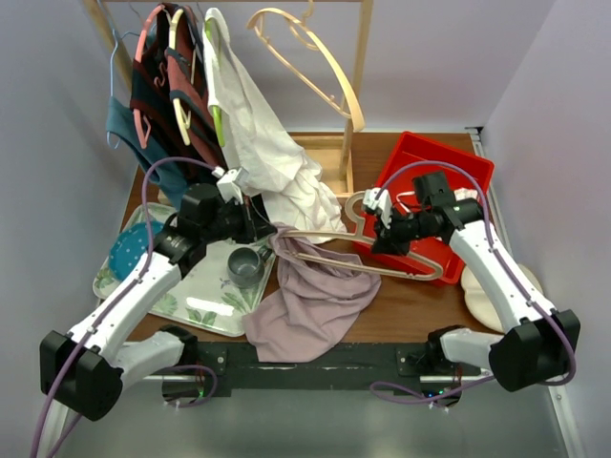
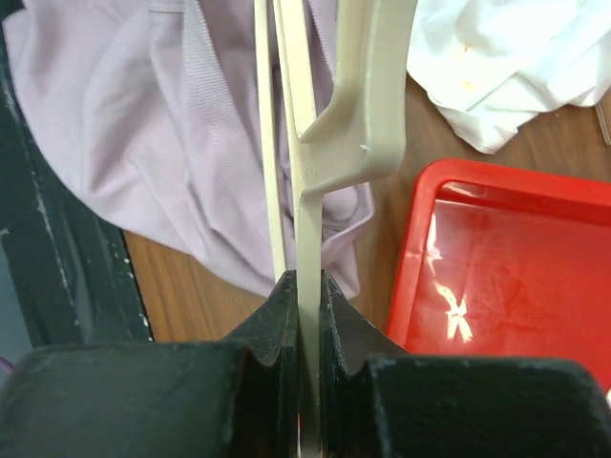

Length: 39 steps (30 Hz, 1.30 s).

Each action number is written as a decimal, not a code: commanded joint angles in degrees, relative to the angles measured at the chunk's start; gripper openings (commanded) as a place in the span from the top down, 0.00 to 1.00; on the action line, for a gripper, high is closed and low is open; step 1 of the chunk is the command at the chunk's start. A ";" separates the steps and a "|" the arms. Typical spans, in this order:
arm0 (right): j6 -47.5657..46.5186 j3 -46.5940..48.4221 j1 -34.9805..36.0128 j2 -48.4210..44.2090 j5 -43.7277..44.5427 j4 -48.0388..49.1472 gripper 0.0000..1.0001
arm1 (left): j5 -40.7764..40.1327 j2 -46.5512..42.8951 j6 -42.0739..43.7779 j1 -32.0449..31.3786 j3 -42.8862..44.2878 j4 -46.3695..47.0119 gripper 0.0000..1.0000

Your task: Place the tank top on the hanger

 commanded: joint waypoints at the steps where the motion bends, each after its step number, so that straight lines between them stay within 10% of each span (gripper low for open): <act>1: -0.01 -0.17 0.53 1.06 -8.95 0.80 1.00 | 7.02 0.39 -4.35 0.59 -1.40 5.01 1.00; 9: -0.03 3.44 4.49 8.36 -15.02 1.22 1.00 | 11.25 2.59 -6.65 0.59 -0.09 8.28 1.00; 15: -5.35 8.09 4.40 9.15 -14.51 -1.84 1.00 | 14.25 1.63 6.41 1.38 6.73 -2.77 0.39; 24: -24.16 13.98 4.40 13.36 -16.71 -17.93 1.00 | 12.39 -6.45 39.64 -0.46 14.60 -13.53 0.13; 29: -28.50 18.03 4.93 15.39 -13.90 -24.18 1.00 | 20.05 -4.54 42.21 -4.58 10.55 -10.61 0.11; 39: -27.10 20.14 8.44 13.90 -10.55 -23.13 1.00 | 3.64 1.62 45.81 -16.72 10.46 -14.04 0.18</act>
